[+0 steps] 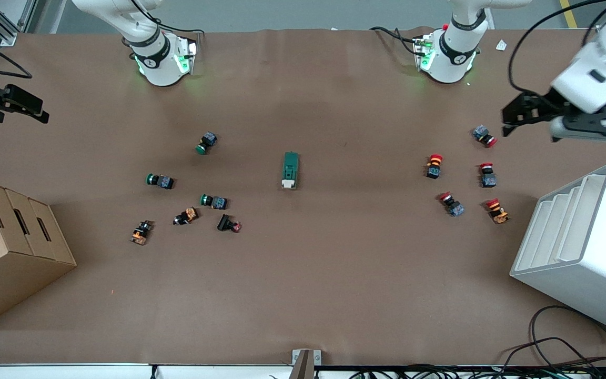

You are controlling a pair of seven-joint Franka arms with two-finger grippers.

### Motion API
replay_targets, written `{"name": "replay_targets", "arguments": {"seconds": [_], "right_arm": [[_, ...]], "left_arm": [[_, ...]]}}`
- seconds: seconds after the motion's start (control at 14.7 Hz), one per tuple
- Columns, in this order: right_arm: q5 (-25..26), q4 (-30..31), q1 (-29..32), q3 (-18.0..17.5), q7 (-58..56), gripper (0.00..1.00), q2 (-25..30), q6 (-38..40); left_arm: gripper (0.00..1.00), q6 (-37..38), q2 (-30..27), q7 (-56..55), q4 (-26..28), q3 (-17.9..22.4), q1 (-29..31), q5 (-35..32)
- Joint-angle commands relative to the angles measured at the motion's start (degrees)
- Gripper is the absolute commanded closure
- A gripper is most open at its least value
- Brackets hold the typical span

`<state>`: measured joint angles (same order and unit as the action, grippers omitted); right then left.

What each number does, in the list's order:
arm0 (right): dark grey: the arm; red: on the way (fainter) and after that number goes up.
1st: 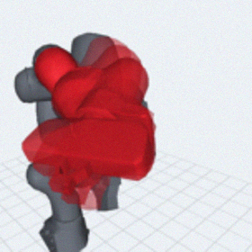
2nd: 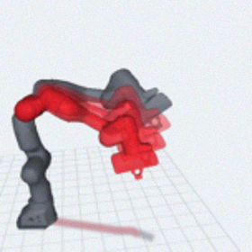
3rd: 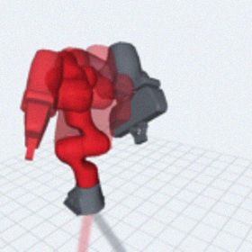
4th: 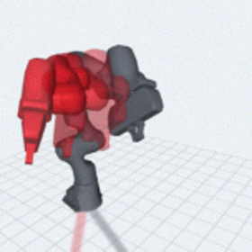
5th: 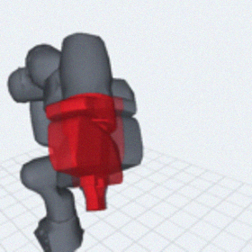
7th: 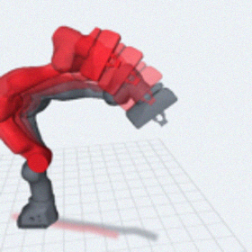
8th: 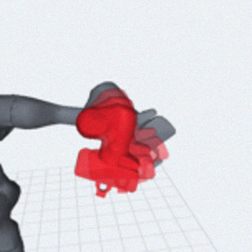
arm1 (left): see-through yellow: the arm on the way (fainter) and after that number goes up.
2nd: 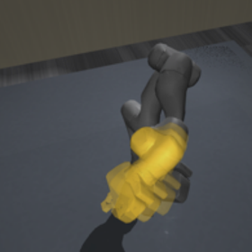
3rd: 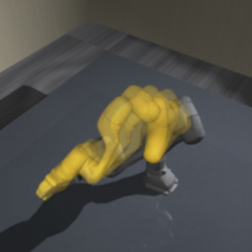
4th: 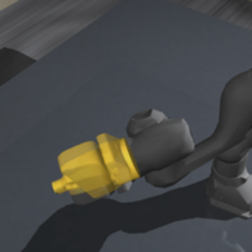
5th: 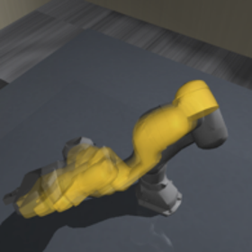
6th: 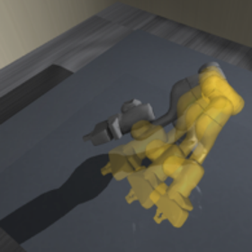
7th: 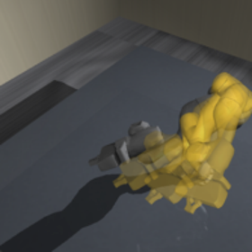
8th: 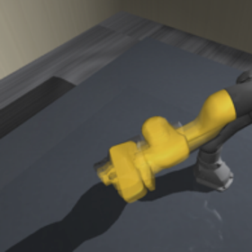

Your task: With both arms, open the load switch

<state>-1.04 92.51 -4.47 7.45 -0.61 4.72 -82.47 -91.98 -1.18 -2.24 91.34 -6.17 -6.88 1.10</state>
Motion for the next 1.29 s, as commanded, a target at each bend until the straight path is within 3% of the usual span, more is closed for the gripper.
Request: {"name": "replay_targets", "arguments": {"seconds": [0.0,0.14,0.34,0.61,0.81,1.22], "right_arm": [[-0.45,1.70,-1.07,0.72,-0.18,0.00,1.79,-0.50],[-0.45,1.53,-1.07,0.72,-0.18,0.00,1.79,-0.58],[-0.45,1.00,-1.24,0.72,0.00,0.00,1.70,-0.15],[-0.10,-1.02,-1.42,0.81,0.52,0.00,0.39,0.47],[0.08,-1.19,-1.24,0.81,0.53,0.00,-0.32,0.29],[0.08,-1.28,-1.33,0.90,0.00,0.00,-1.99,-1.55]], "left_arm": [[0.00,-0.55,3.46,-1.10,-2.21,-3.66,-3.83,0.66],[0.00,-4.59,7.05,-7.83,-2.21,-6.74,-6.82,0.74],[0.00,-13.80,13.72,-28.02,-1.52,-10.18,-15.50,-1.52],[0.00,-23.83,23.30,-53.40,-1.07,-10.18,-28.87,-14.08],[0.00,-26.49,29.72,-72.68,-0.46,-10.27,-36.52,-25.40],[0.02,-36.41,37.02,-106.78,6.22,-10.36,-44.09,-51.69]]}}
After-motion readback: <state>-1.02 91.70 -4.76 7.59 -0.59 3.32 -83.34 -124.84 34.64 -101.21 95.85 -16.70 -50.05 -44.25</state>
